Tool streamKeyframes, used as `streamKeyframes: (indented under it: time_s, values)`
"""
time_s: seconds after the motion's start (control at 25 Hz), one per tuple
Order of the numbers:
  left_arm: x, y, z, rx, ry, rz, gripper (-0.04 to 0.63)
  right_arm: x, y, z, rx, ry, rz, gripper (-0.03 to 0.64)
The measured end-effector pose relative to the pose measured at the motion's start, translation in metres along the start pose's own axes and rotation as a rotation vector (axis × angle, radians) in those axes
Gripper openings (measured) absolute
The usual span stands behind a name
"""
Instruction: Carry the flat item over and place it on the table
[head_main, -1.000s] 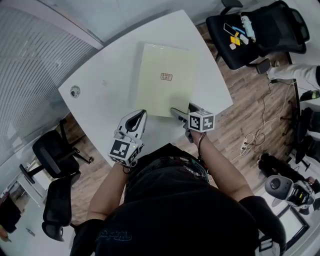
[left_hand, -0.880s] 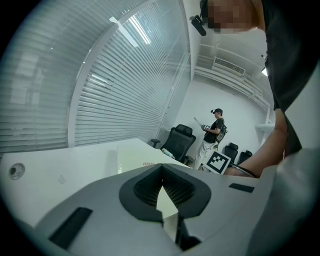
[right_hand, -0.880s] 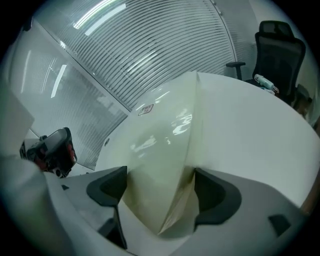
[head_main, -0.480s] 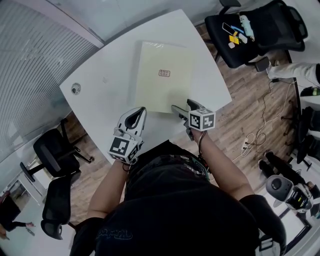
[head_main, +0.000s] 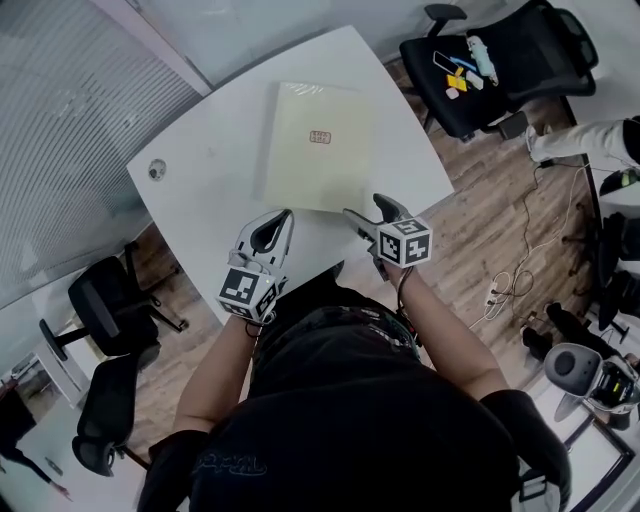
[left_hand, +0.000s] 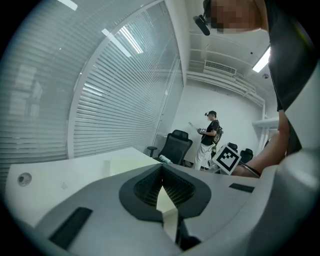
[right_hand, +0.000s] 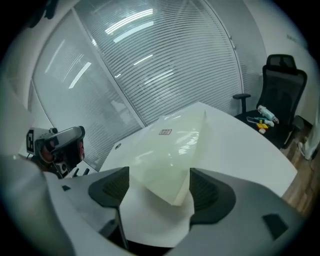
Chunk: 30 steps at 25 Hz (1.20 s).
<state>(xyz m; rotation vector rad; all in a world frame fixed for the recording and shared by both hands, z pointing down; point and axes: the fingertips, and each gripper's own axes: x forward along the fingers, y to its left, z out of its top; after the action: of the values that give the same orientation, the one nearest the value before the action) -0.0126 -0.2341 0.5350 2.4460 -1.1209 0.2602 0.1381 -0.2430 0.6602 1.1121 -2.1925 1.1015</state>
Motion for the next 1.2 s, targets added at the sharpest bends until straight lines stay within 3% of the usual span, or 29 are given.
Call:
streamKeyframes:
  time_s: [0.24,0.44,0.6,0.84,1.2]
  values:
    - [-0.018,-0.017,0.022,0.053,-0.057,0.029,0.012,-0.039,0.024,0.013,-0.094,-0.097,0.03,0.347]
    - [-0.035,-0.03,0.043,0.089,-0.114,0.058,0.012,-0.081,0.041,0.036,-0.198,-0.246,0.036,0.139]
    - [-0.051,-0.042,0.047,0.109,-0.141,0.071,0.012,-0.111,0.063,0.045,-0.304,-0.331,0.058,0.048]
    - [-0.067,-0.065,0.051,0.122,-0.159,0.072,0.012,-0.143,0.083,0.047,-0.386,-0.383,0.085,0.026]
    - [-0.092,-0.083,0.055,0.156,-0.167,0.08,0.012,-0.159,0.103,0.039,-0.405,-0.423,0.115,0.023]
